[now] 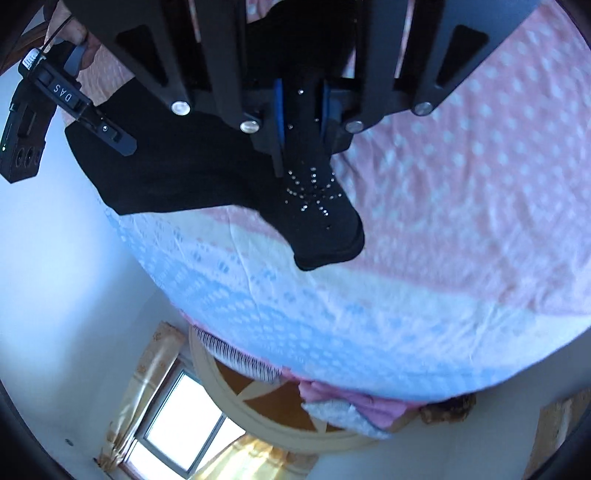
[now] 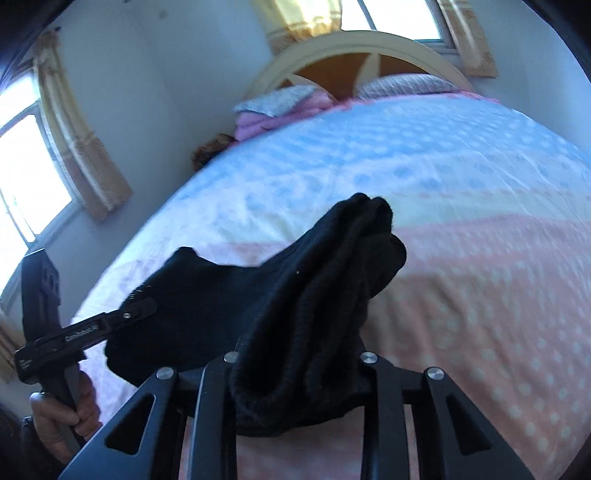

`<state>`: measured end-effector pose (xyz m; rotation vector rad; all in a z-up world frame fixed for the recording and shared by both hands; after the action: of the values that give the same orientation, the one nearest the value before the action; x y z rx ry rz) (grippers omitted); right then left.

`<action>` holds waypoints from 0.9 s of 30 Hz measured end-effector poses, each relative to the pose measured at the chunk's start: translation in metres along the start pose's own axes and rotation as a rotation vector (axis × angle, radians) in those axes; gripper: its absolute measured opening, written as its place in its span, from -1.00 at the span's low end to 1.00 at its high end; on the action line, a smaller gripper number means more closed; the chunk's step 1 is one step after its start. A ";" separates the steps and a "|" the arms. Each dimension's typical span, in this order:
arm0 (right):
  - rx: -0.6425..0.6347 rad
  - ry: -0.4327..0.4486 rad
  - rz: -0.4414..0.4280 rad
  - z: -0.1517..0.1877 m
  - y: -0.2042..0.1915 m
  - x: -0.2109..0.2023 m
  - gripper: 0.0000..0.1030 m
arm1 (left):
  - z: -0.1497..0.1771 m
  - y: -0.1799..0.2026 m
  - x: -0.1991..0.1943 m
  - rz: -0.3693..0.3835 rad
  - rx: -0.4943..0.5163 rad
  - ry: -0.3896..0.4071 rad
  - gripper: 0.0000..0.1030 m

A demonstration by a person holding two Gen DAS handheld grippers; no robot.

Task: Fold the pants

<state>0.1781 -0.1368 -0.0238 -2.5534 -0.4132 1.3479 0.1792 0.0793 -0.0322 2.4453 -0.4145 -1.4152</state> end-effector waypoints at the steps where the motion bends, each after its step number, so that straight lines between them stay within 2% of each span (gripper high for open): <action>1: -0.024 0.005 -0.016 -0.004 -0.013 0.001 -0.46 | -0.003 -0.006 -0.009 -0.018 0.002 0.016 -0.72; 5: -0.135 0.013 -0.112 -0.015 -0.078 0.023 -0.46 | -0.011 -0.046 -0.048 -0.083 -0.048 0.092 -0.72; 7: -0.149 0.002 -0.157 -0.016 -0.100 0.039 -0.46 | -0.009 -0.075 -0.063 -0.134 -0.090 0.117 -0.72; 11: -0.168 -0.083 -0.171 -0.010 -0.125 0.089 -0.45 | 0.009 -0.128 -0.057 -0.259 -0.148 0.076 -0.70; 12: -0.168 -0.130 -0.127 -0.004 -0.124 0.109 -0.45 | 0.018 -0.141 -0.049 -0.278 -0.167 0.041 -0.66; 13: -0.172 -0.155 -0.071 0.001 -0.121 0.121 -0.38 | 0.026 -0.152 -0.040 -0.283 -0.188 0.009 -0.59; 14: -0.181 -0.183 -0.009 0.006 -0.117 0.132 -0.28 | 0.032 -0.162 -0.034 -0.288 -0.214 -0.014 -0.34; 15: -0.180 -0.198 0.012 0.009 -0.113 0.139 -0.19 | 0.041 -0.174 -0.028 -0.297 -0.257 -0.030 -0.07; 17: -0.127 -0.205 -0.036 0.009 -0.105 0.137 -0.07 | 0.047 -0.178 -0.035 -0.302 -0.281 0.014 0.12; 19: -0.106 -0.224 -0.047 0.007 -0.100 0.131 -0.06 | 0.048 -0.178 -0.045 -0.352 -0.270 0.040 0.28; 22: -0.086 -0.161 -0.032 0.004 -0.093 0.106 -0.06 | 0.052 -0.183 -0.062 -0.460 -0.248 0.070 0.41; 27: -0.178 0.044 0.180 0.012 -0.106 0.061 -0.07 | 0.059 -0.182 -0.085 -0.552 -0.274 0.113 0.44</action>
<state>0.1861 -0.0162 -0.0424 -2.8199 -0.3140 1.3669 0.1064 0.2733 -0.0628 2.4868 0.4881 -1.3925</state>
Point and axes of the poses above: each gripper's, at about its wrist camera, not at the fingertips, and x roughly the way its jaws point, y to its right, z to its underside, the point moved 8 cm from there along x, roughly the way its jaws point, and after that the axes turned 14 degrees about -y, right-handed, at the moved point
